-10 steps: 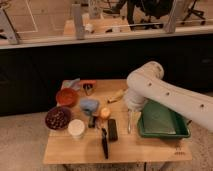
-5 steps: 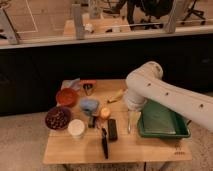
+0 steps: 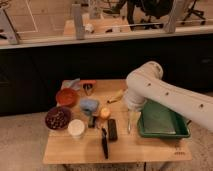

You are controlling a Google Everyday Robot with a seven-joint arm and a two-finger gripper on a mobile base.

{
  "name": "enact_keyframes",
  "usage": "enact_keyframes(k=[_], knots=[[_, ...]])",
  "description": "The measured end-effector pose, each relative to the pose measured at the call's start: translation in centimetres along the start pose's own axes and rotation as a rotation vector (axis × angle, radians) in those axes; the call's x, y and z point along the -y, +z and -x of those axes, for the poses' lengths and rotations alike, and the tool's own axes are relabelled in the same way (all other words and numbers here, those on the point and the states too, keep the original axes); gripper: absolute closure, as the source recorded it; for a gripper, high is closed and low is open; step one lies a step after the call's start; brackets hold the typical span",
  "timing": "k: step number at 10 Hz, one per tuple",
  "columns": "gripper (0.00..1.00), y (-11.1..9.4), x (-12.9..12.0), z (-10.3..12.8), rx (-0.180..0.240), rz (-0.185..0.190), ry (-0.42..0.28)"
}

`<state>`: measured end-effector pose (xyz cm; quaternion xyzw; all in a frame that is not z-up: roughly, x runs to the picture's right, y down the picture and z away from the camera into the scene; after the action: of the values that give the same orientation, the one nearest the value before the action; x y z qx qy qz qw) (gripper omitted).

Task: Wipe red bowl with sponge

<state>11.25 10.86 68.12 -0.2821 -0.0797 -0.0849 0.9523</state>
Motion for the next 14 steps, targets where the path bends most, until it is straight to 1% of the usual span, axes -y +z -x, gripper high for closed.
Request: enact_keyframes(k=[1, 3, 7, 8, 13, 14], knots=[[0.20, -0.1, 0.2, 0.5, 0.013, -0.004, -0.010], [0.20, -0.5, 1.0, 3.6, 0.058, -0.018, -0.059], [0.20, -1.2, 2.5, 12.6, 0.138, -0.036, -0.158], [0.20, -1.2, 2.5, 12.2, 0.130, -0.039, -0.154], [0.20, -1.2, 2.5, 12.3, 0.132, -0.039, -0.155], [0.20, -1.2, 2.6, 12.3, 0.130, -0.036, -0.146]])
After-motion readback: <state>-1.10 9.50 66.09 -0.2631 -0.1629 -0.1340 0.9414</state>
